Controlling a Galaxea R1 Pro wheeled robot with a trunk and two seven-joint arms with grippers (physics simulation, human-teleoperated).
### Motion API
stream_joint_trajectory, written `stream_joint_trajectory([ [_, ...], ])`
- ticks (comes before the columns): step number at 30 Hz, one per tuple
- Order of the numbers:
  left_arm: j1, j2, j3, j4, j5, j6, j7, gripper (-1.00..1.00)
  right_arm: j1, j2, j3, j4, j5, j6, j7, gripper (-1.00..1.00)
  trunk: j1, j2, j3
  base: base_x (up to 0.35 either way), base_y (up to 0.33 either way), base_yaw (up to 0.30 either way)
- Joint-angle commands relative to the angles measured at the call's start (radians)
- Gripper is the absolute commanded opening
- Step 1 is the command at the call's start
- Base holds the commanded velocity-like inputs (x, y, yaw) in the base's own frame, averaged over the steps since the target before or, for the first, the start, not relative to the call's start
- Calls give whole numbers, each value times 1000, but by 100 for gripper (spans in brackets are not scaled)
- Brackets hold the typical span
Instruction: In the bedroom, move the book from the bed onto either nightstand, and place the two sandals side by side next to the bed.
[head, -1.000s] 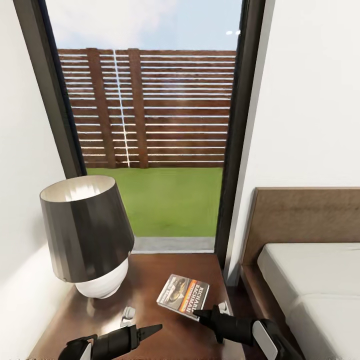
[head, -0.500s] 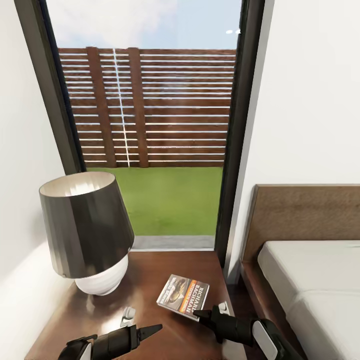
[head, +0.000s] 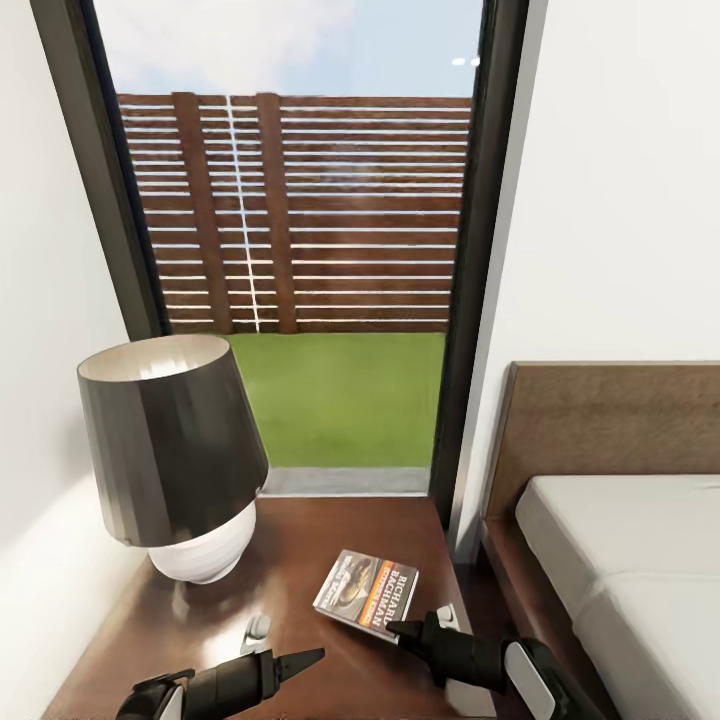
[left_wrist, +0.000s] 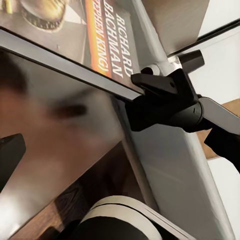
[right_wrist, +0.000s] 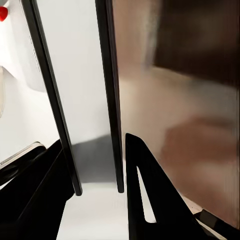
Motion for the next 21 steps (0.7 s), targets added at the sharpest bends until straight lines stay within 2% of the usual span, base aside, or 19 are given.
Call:
stream_joint_trajectory([
  [1, 0, 0, 0, 0, 4, 10, -2, 100, -1, 0, -3, 0, 1, 4, 3, -100, 4, -8, -4, 0, 0, 0],
  [3, 0, 0, 0, 0, 4, 10, -2, 100, -1, 0, -3, 0, 1, 4, 3, -100, 11, -22, -10, 0, 0, 0],
  [16, 0, 0, 0, 0, 4, 10, -2, 100, -1, 0, -3, 0, 1, 3, 3, -100, 11, -22, -10, 0, 0, 0],
  [21, 0, -1, 0, 0, 4, 10, -2, 100, -1, 0, -3, 0, 2, 3, 3, -100, 20, -36, -24, 0, 0, 0],
])
